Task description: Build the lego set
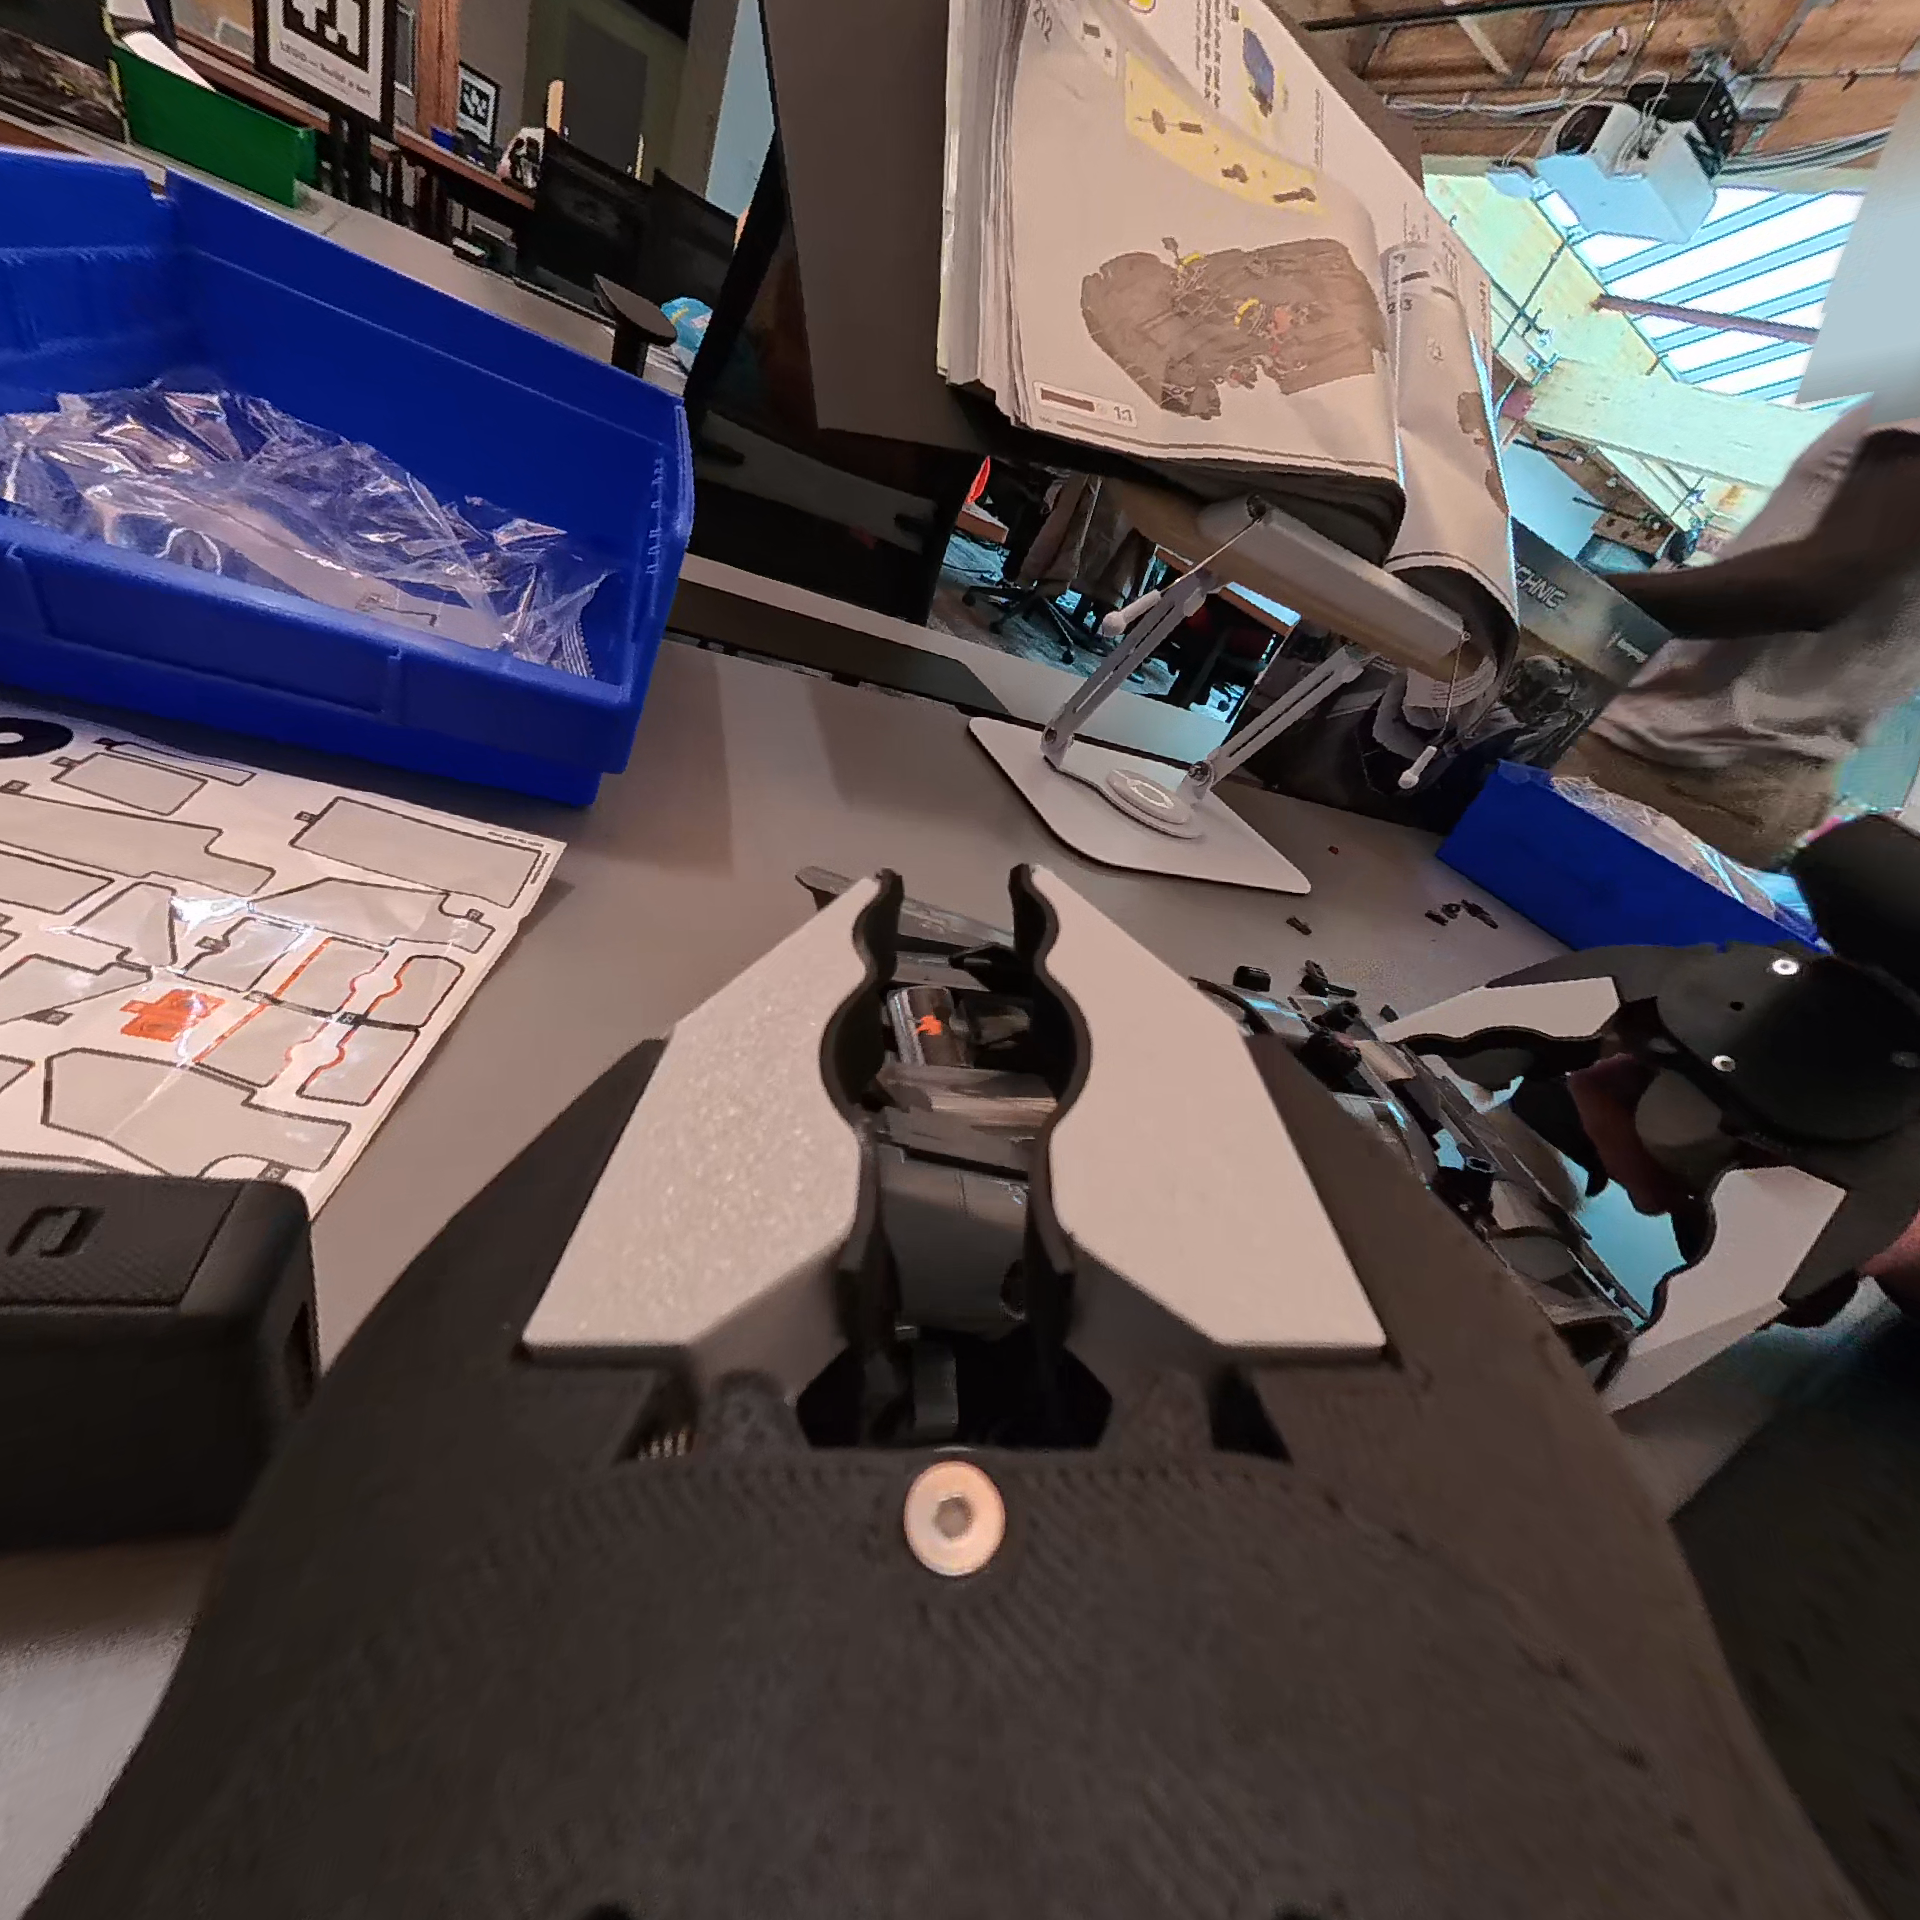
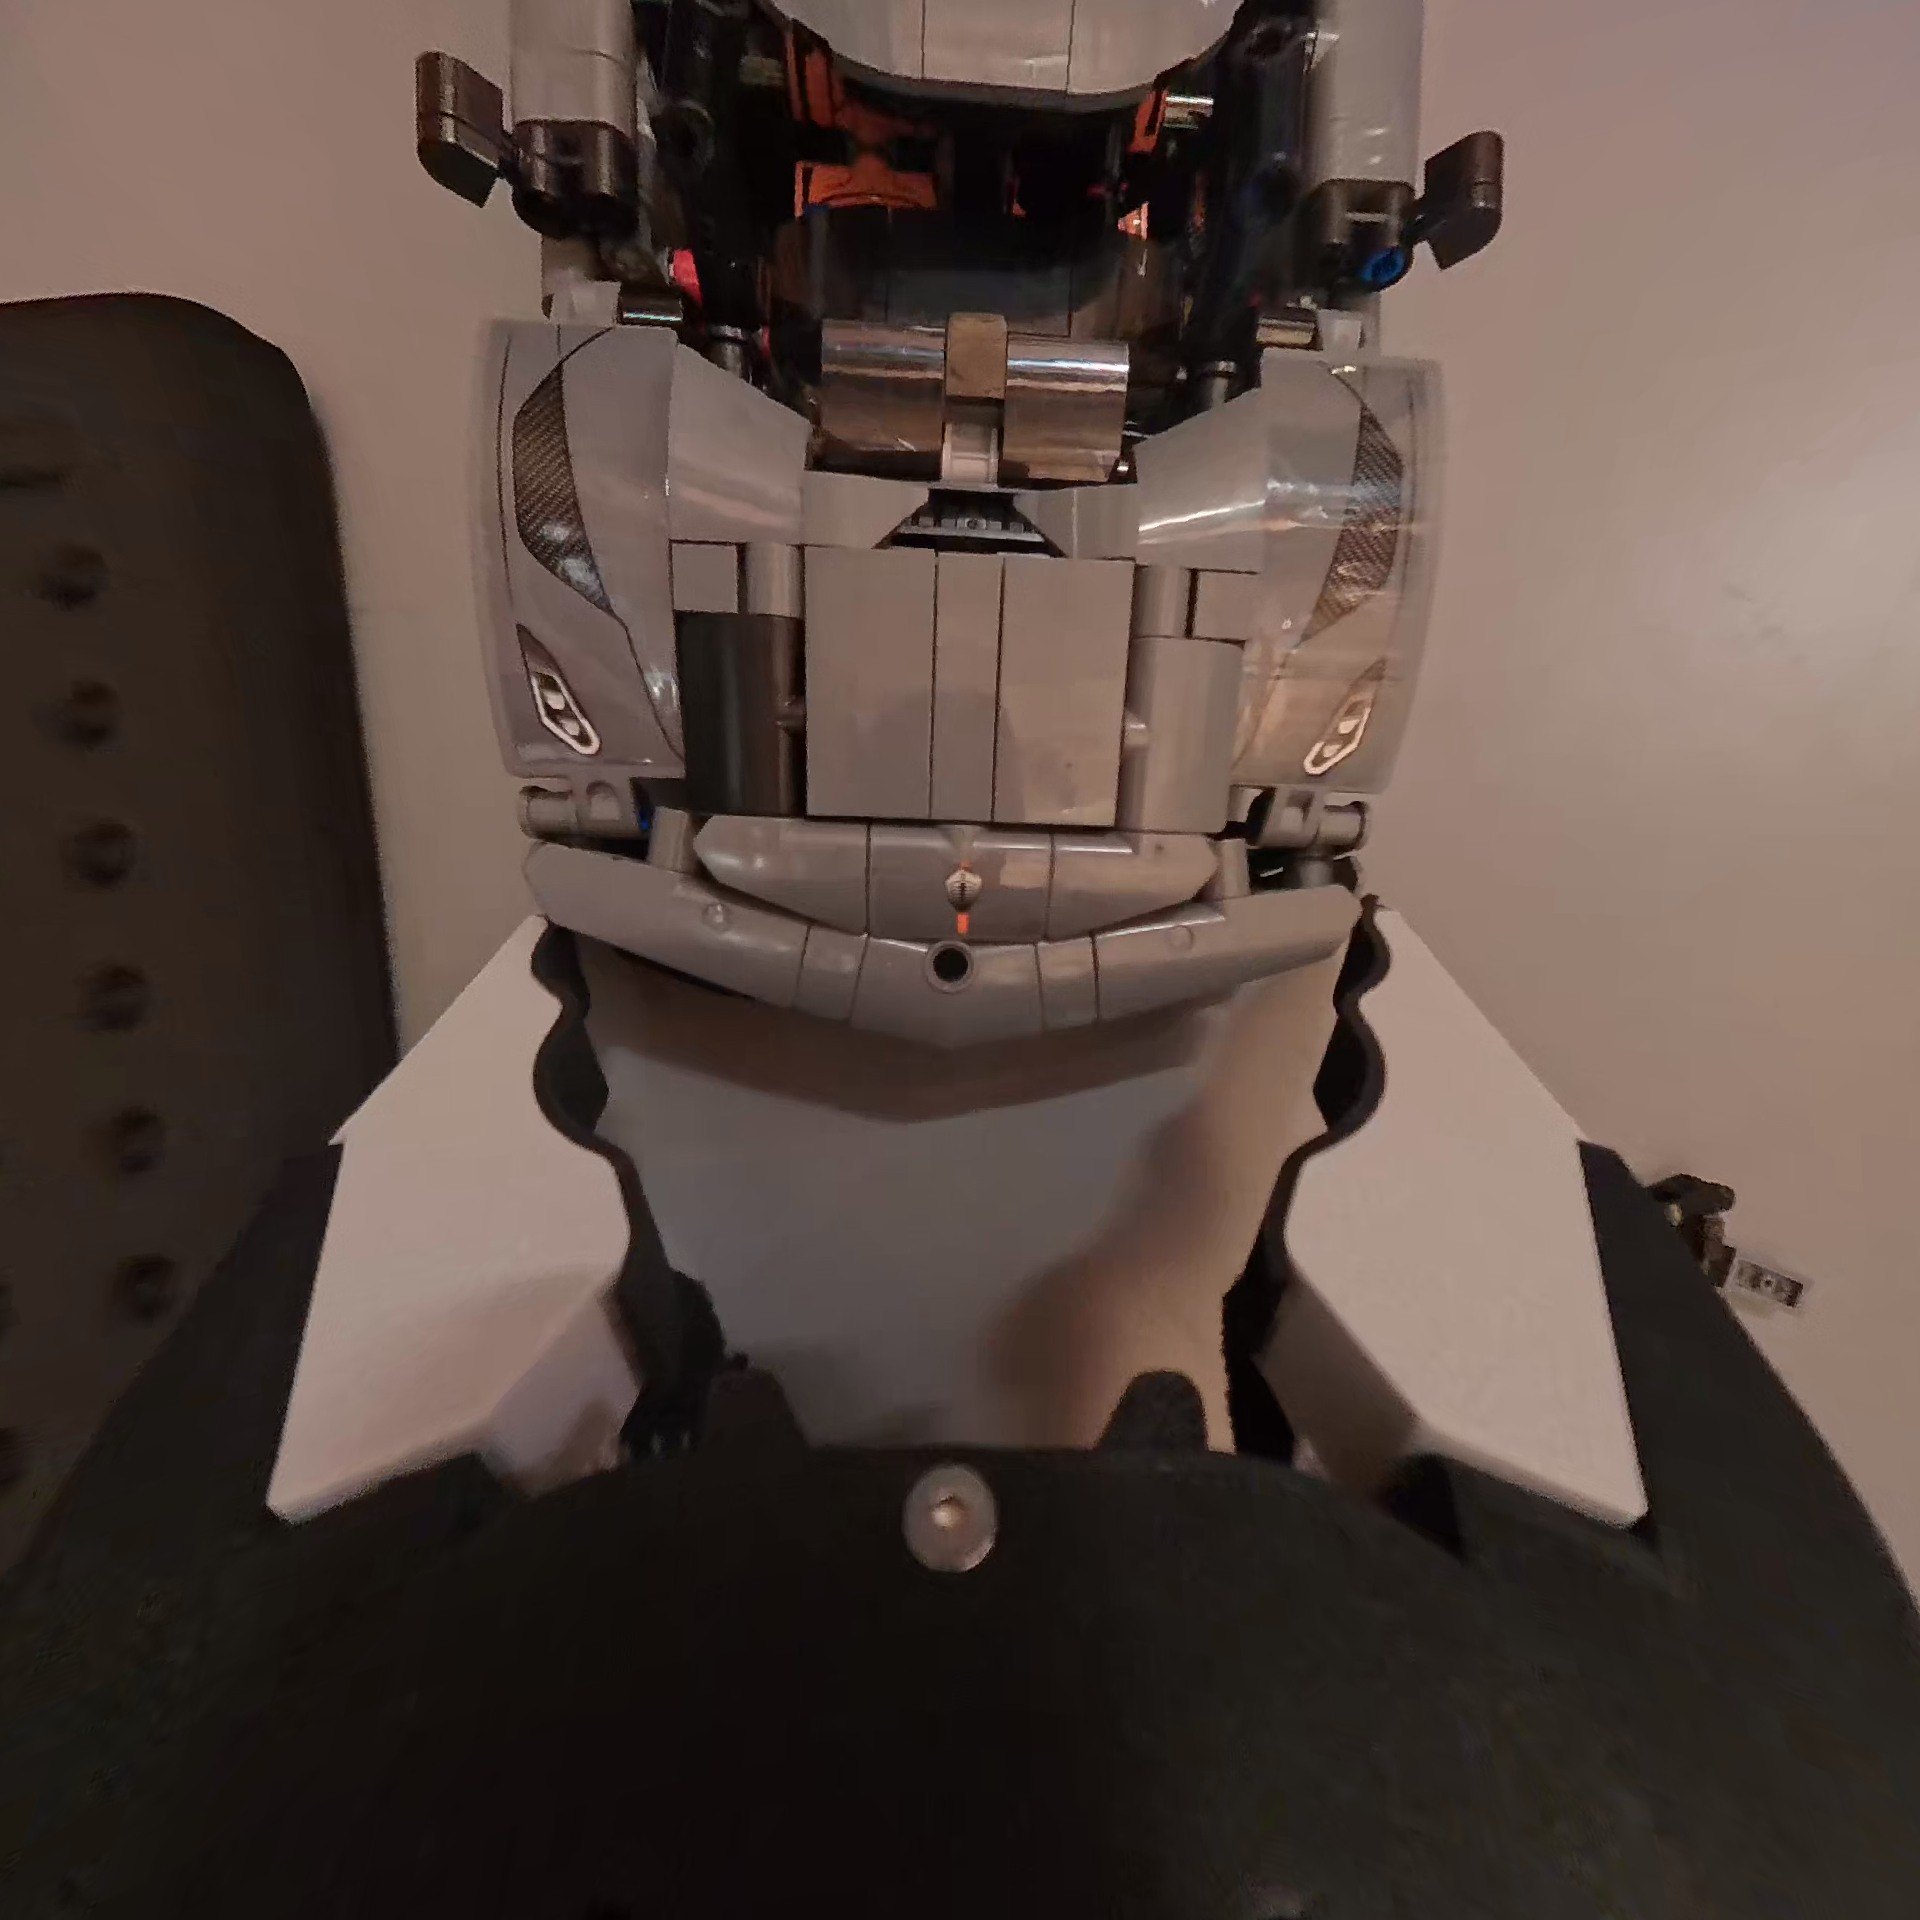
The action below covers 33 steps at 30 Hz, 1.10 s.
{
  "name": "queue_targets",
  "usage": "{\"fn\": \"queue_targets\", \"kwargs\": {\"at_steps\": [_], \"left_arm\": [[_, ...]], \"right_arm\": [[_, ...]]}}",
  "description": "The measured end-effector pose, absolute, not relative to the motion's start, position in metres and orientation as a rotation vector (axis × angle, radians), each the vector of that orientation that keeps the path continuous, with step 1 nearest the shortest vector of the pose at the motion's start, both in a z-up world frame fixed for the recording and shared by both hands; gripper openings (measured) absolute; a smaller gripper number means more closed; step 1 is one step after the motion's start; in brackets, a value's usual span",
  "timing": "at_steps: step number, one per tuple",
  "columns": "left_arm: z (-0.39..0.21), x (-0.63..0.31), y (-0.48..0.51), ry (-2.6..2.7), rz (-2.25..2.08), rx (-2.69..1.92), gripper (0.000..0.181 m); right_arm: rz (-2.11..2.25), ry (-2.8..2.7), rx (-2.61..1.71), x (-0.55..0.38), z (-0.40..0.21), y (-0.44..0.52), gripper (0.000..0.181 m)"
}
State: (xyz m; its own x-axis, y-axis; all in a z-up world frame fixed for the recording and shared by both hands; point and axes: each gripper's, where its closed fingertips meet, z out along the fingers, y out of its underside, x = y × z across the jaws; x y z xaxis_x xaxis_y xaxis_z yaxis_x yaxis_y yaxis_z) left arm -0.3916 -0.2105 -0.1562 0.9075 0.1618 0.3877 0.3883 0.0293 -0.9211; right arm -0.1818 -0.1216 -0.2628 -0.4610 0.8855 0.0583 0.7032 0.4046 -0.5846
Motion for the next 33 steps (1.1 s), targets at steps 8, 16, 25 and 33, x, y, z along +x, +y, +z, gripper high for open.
{"fn": "queue_targets", "kwargs": {"at_steps": [8, 16, 25, 33], "left_arm": [[-0.160, -0.379, -0.202, -0.405, -0.191, -1.595, 0.012], [-0.159, -0.354, -0.190, -0.320, -0.264, -1.610, 0.018], [-0.139, -0.362, -0.201, -0.331, -0.218, -1.489, 0.032], [-0.105, -0.358, -0.227, -0.272, -0.109, -1.318, 0.031]], "right_arm": [[0.664, -2.348, -1.305, -0.175, -0.261, -0.107, 0.143], [0.652, -2.385, -1.275, -0.165, -0.261, -0.082, 0.145], [0.713, -2.347, -1.285, -0.152, -0.249, -0.065, 0.137], [0.777, -2.331, -1.340, -0.156, -0.253, -0.091, 0.141]]}}
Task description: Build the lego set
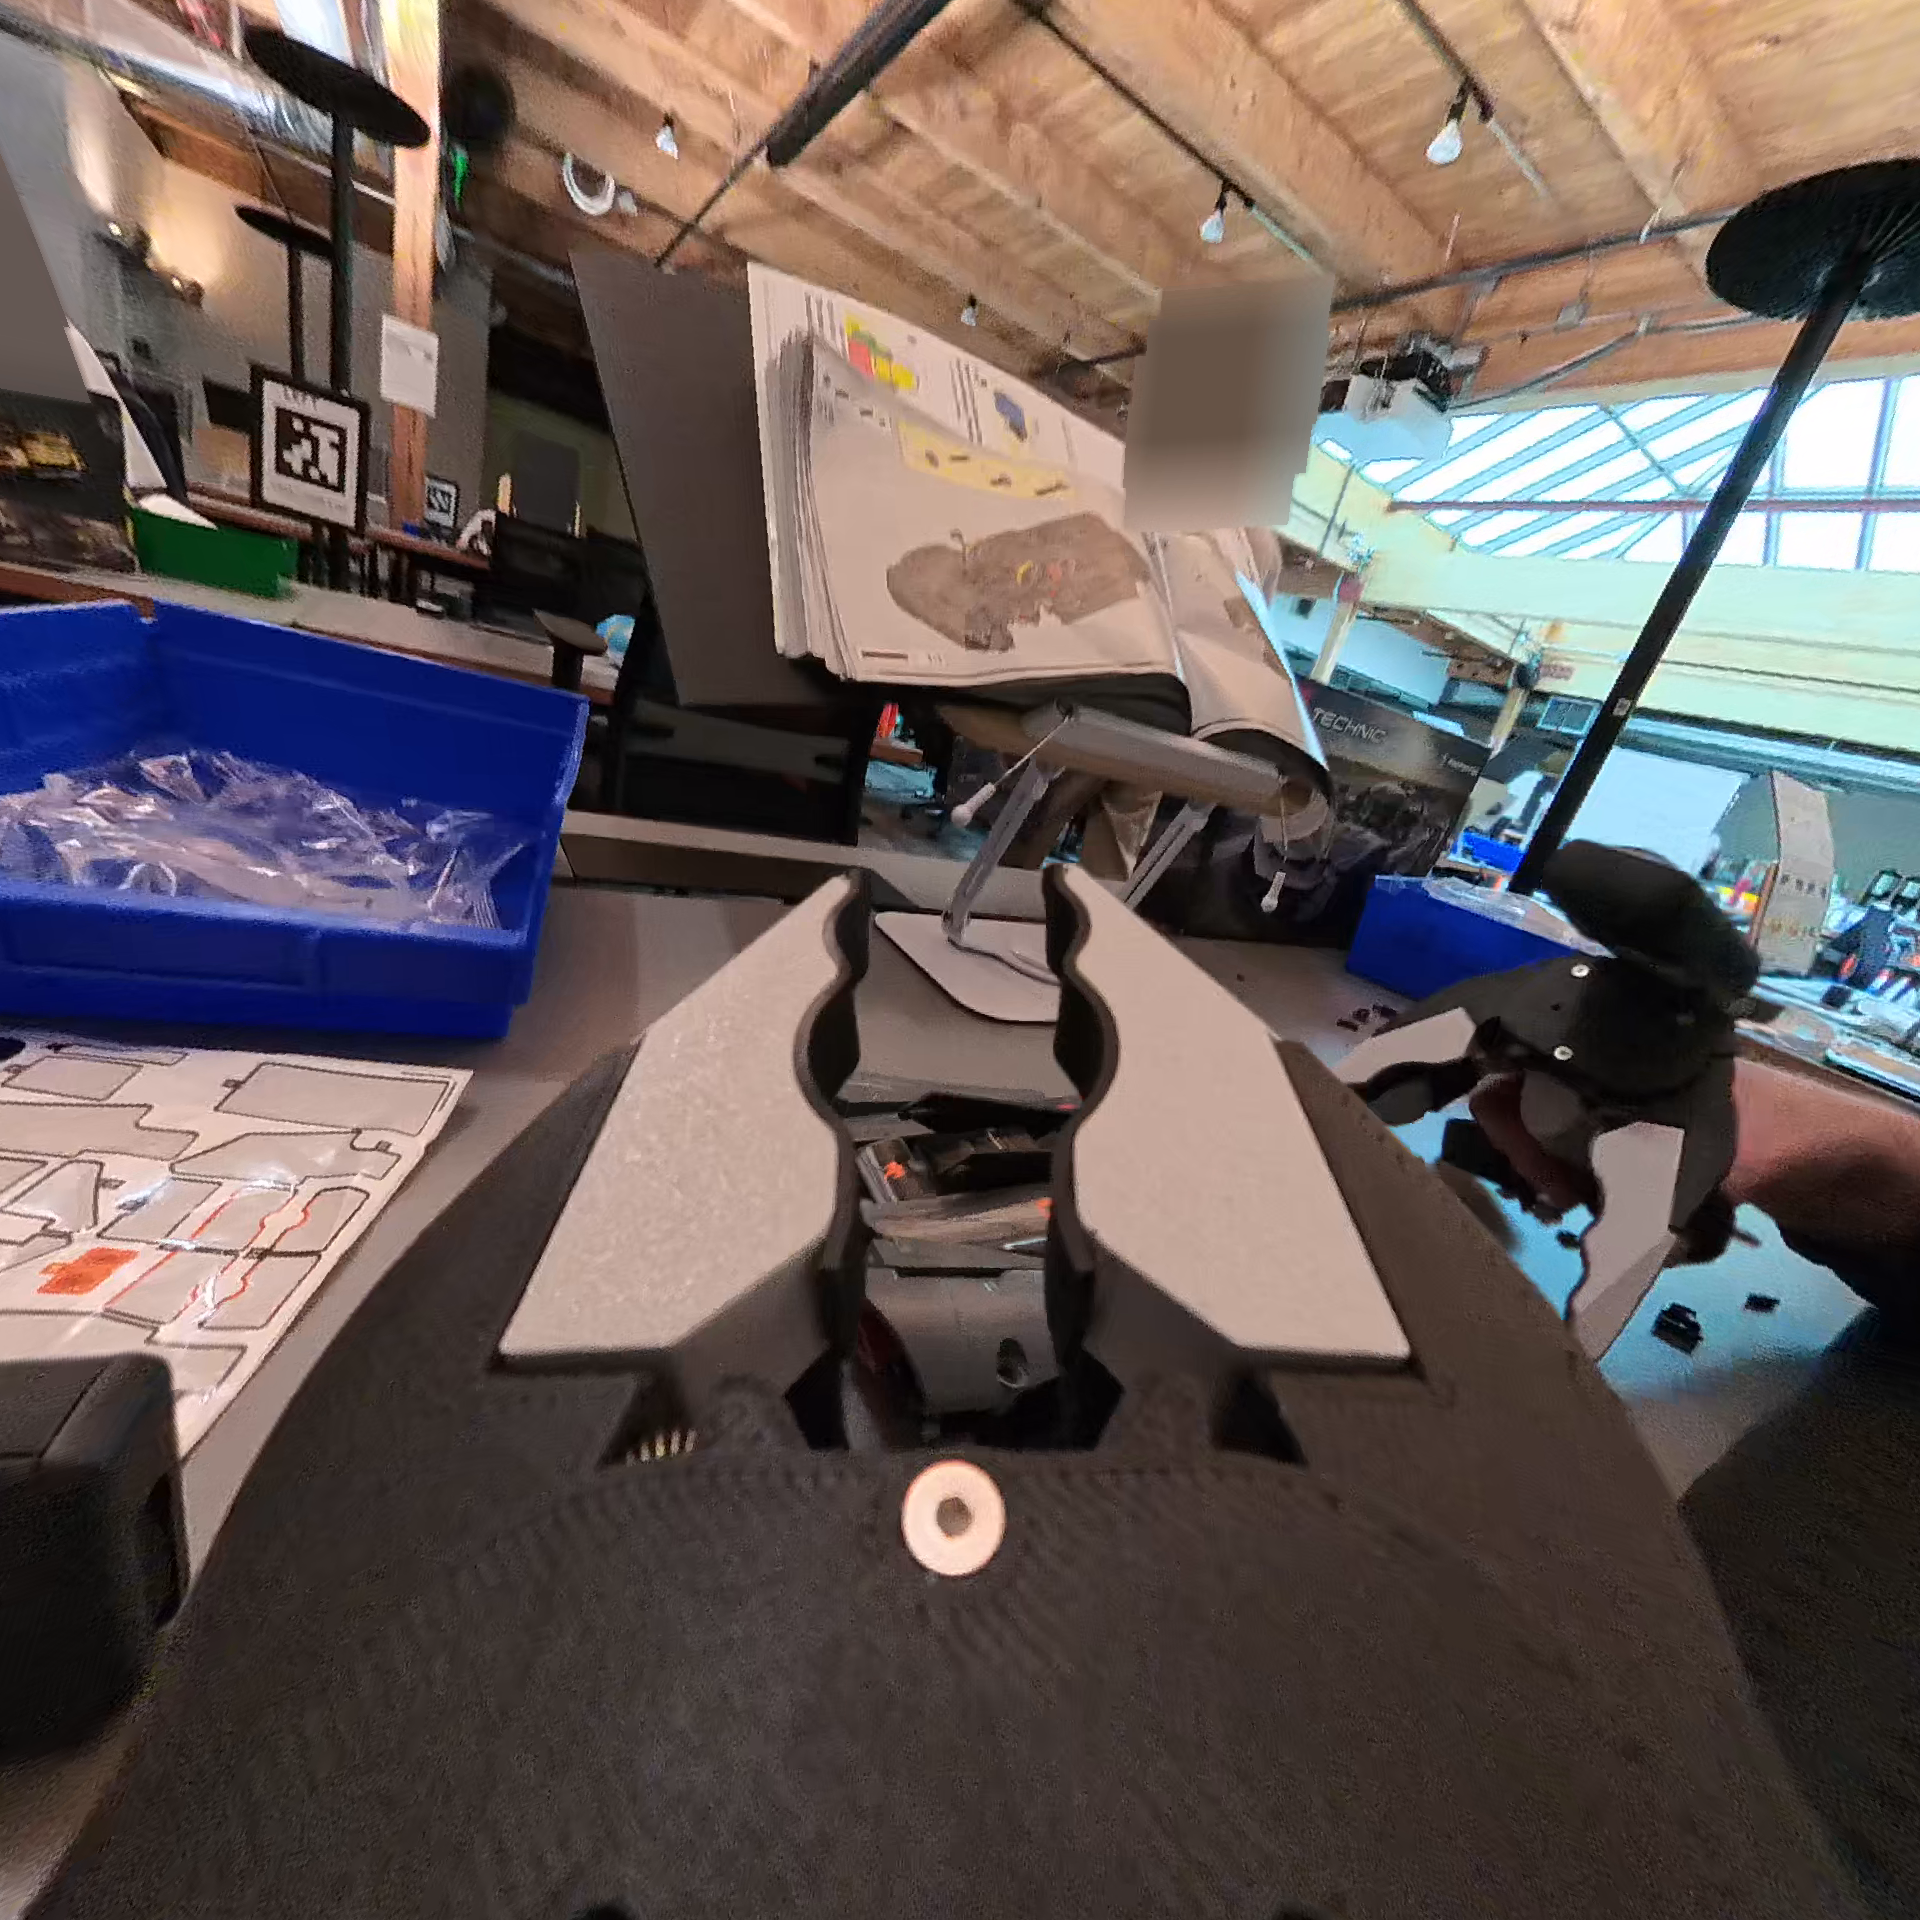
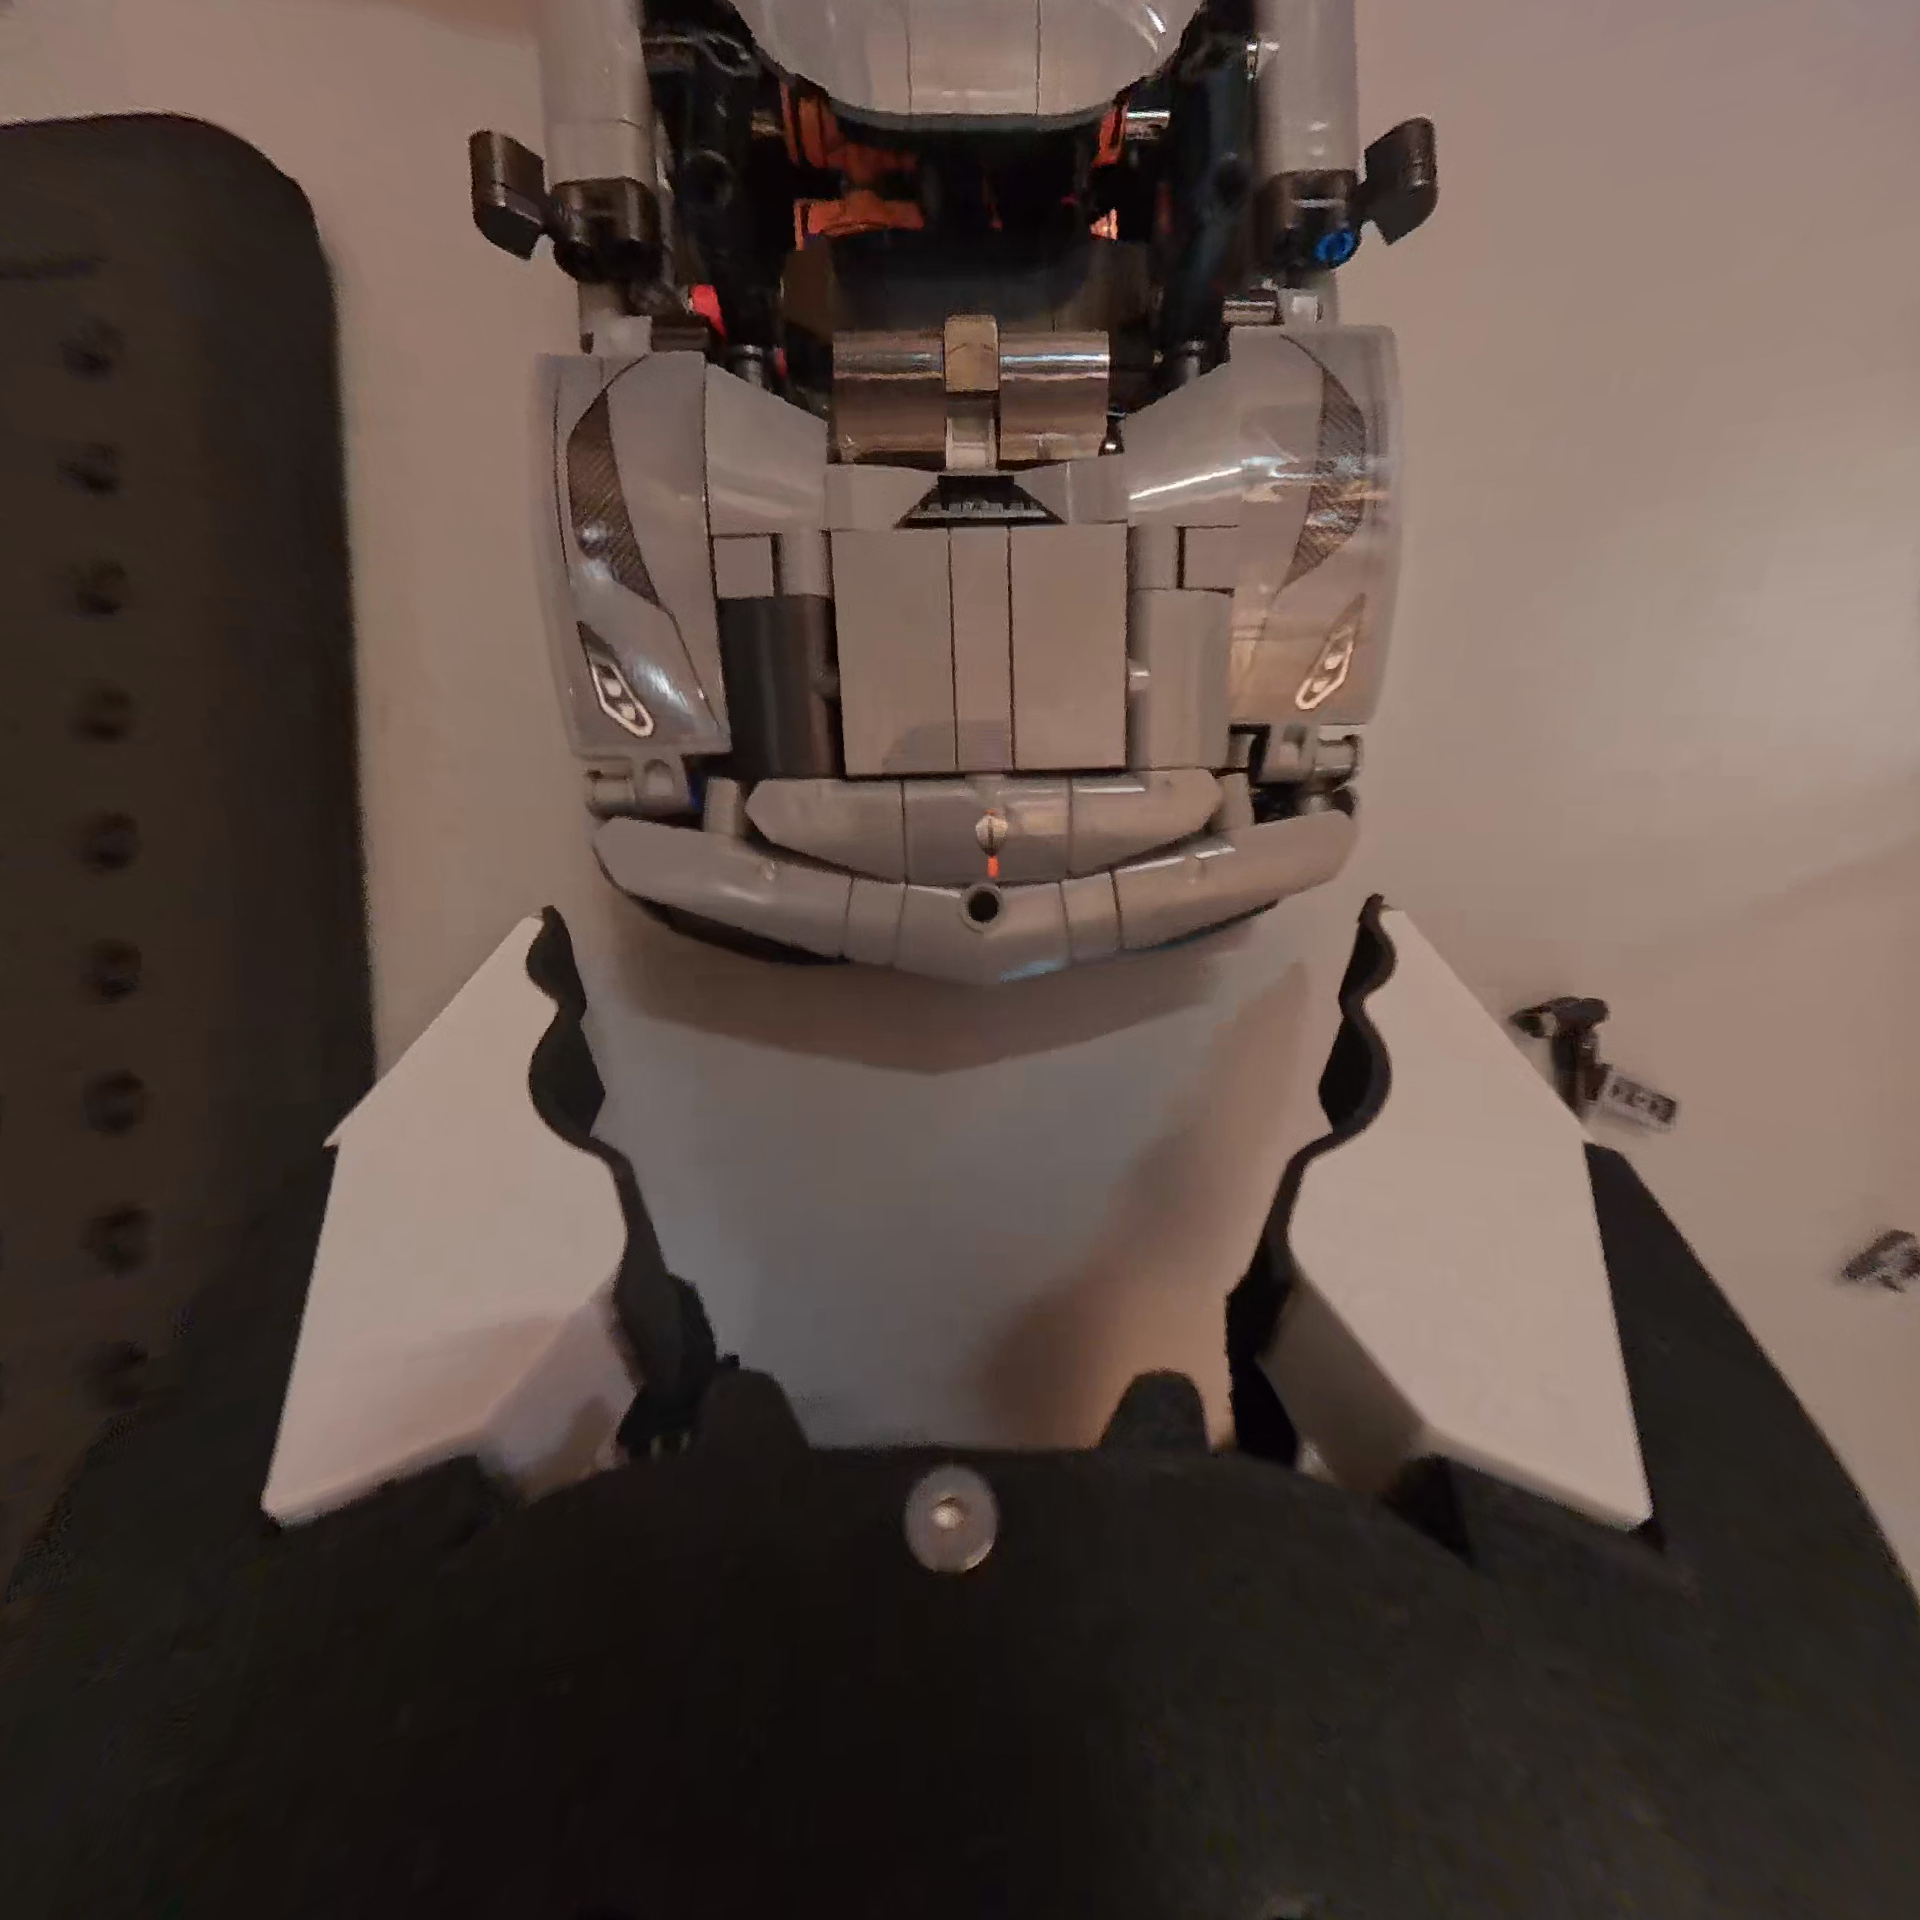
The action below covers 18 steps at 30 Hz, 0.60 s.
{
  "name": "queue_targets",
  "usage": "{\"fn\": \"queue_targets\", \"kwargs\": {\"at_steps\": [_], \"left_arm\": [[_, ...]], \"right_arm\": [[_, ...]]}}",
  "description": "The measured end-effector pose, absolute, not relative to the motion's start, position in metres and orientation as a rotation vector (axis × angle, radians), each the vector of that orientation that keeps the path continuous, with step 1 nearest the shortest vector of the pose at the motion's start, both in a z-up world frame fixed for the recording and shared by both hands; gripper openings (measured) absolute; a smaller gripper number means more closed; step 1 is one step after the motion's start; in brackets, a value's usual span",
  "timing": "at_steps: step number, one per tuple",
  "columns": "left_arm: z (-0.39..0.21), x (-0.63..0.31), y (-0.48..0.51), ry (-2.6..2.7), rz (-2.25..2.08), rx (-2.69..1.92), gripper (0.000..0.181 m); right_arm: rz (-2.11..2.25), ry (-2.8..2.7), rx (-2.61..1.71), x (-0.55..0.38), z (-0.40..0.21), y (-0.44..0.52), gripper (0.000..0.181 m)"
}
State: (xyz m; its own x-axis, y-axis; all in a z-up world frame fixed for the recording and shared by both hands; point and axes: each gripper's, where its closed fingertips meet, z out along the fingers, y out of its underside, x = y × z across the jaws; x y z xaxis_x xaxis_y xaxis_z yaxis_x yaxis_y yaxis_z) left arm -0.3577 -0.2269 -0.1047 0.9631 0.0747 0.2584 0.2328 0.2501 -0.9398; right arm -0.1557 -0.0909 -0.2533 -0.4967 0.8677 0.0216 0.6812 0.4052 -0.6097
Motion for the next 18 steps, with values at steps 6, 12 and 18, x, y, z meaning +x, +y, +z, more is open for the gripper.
{"fn": "queue_targets", "kwargs": {"at_steps": [6, 12, 18], "left_arm": [[-0.108, -0.350, -0.239, -0.285, -0.074, -1.321, 0.032], [-0.116, -0.350, -0.231, -0.289, -0.076, -1.373, 0.033], [-0.117, -0.345, -0.230, -0.279, -0.057, -1.383, 0.033]], "right_arm": [[0.716, -2.275, -1.359, -0.166, -0.261, -0.089, 0.142], [0.714, -2.260, -1.330, -0.168, -0.259, -0.084, 0.140], [0.659, -2.204, -1.339, -0.171, -0.255, -0.062, 0.132]]}}
